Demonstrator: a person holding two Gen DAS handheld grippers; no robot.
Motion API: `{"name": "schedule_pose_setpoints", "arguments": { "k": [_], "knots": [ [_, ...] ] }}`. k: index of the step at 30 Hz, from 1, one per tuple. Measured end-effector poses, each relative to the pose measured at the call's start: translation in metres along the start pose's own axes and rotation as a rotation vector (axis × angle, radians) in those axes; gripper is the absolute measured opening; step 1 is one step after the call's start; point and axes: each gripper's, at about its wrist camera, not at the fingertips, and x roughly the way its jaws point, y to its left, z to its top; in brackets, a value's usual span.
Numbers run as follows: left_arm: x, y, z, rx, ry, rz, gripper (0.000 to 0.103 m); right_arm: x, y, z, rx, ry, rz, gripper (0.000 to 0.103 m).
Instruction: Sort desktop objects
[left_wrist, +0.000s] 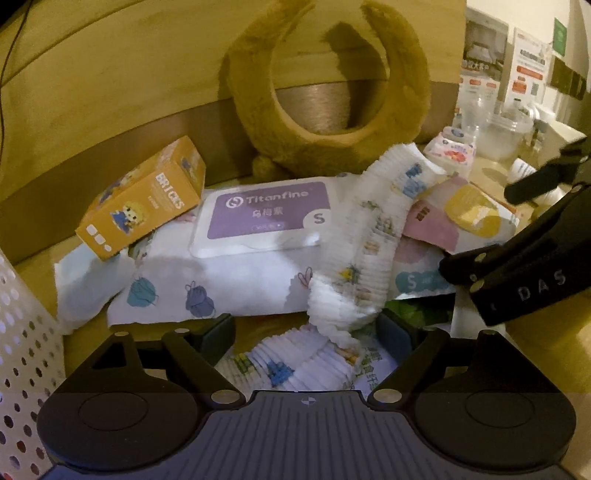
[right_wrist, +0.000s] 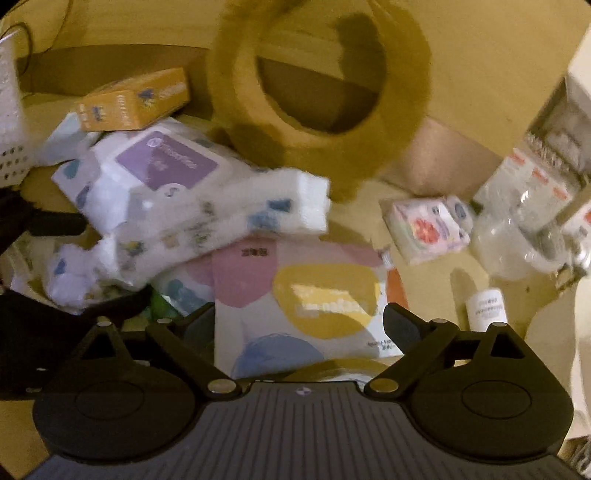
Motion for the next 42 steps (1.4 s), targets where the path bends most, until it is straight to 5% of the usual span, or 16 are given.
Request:
{"name": "schedule_pose_setpoints", "arguments": {
  "k": [5, 7, 8, 10, 11, 12, 17, 26, 32, 35, 37, 40, 42],
  "knots": [
    [0.000, -0.001, -0.001, -0.003, 0.002, -0.007, 0.087, 0.005, -0.016, -0.002, 0.118, 0.018, 0.097, 0.085],
    [-0.001, -0.002, 0.000, -0.015, 0.002, -0.024, 0.081, 0.003, -0.020, -0.003, 0.152, 0.000, 0.137, 0.066],
    [-0.001, -0.002, 0.000, -0.023, 0.002, -0.043, 0.070, 0.002, -0.020, -0.003, 0.150, -0.011, 0.141, 0.061],
    [-0.003, -0.004, 0.000, -0.025, -0.006, -0.039, 0.056, -0.002, -0.015, -0.003, 0.107, -0.031, 0.119, 0.035],
    [-0.004, -0.005, 0.001, -0.028, -0.010, -0.046, 0.037, -0.004, -0.012, -0.003, 0.080, -0.037, 0.110, 0.032],
    [-0.005, -0.006, 0.001, -0.033, -0.011, -0.056, 0.031, -0.005, -0.013, -0.004, 0.070, -0.043, 0.112, 0.025],
    [-0.013, -0.012, -0.002, -0.026, -0.034, -0.035, 0.013, -0.014, -0.010, -0.009, 0.035, -0.065, 0.103, 0.014],
    [-0.055, -0.026, 0.012, 0.001, -0.154, -0.023, 0.010, -0.046, -0.011, -0.010, 0.050, -0.149, 0.146, 0.003],
    [-0.081, -0.029, 0.023, 0.023, -0.215, 0.008, 0.011, -0.076, -0.002, -0.002, 0.024, -0.236, 0.146, 0.003],
    [-0.079, -0.025, 0.021, 0.007, -0.191, 0.015, 0.011, -0.073, -0.003, -0.001, 0.023, -0.229, 0.109, 0.013],
    [-0.072, -0.022, 0.015, -0.013, -0.157, 0.018, 0.011, -0.058, -0.010, -0.004, 0.050, -0.187, 0.124, 0.031],
    [-0.067, -0.020, 0.004, -0.027, -0.135, 0.022, 0.011, -0.042, -0.021, -0.011, 0.100, -0.134, 0.133, 0.076],
    [-0.064, -0.018, -0.001, -0.031, -0.124, 0.024, 0.012, -0.036, -0.025, -0.012, 0.114, -0.129, 0.111, 0.087]
  ]
}}
